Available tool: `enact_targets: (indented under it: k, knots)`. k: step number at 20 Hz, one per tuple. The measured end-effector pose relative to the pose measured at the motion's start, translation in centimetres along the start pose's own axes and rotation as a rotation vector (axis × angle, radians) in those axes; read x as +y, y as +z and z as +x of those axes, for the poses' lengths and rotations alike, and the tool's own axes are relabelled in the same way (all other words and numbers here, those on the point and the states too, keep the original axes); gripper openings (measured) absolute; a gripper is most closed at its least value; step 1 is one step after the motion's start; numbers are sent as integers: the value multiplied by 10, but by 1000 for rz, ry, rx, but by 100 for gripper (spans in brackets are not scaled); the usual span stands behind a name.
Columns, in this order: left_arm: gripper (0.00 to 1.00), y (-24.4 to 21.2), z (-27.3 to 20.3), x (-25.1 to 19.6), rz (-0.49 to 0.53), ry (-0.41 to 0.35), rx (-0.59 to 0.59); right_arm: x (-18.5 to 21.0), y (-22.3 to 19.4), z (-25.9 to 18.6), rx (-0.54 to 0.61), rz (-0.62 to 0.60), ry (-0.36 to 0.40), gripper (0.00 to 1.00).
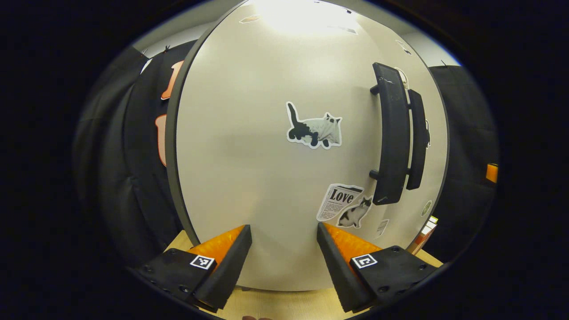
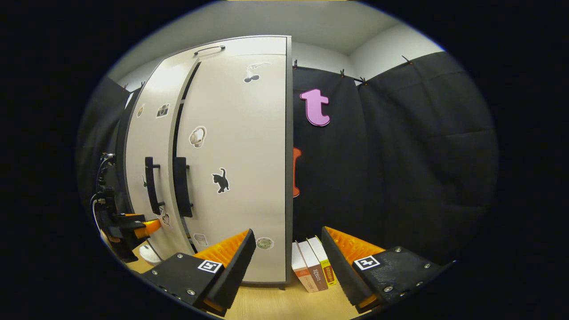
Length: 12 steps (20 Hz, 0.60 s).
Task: Grab one shoe with the right hand and put it into the shoe cabinet, grab the other shoe with the left hand and put it into the shoe cabinet; then close the right door with the right hand and the left door with the left hand.
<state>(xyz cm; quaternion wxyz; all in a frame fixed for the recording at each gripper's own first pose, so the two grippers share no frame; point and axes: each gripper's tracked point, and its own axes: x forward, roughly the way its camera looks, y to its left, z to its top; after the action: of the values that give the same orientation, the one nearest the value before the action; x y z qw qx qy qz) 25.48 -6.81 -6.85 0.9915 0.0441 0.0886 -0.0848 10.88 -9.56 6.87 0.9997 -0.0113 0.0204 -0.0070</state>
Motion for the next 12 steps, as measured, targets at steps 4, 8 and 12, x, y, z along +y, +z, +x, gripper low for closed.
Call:
enact_targets:
  k: [4,8,12]
  knots:
    - [97,6,-9,-1,-23,21,49,-12,16,-1,10,7,16,92]
    - [97,31,-55,-2,-43,11,47,-21,43,-7,-5,10,47,92]
    - [97,73,-113,15,-13,43,12,-25,69,-14,-27,2,83,92]
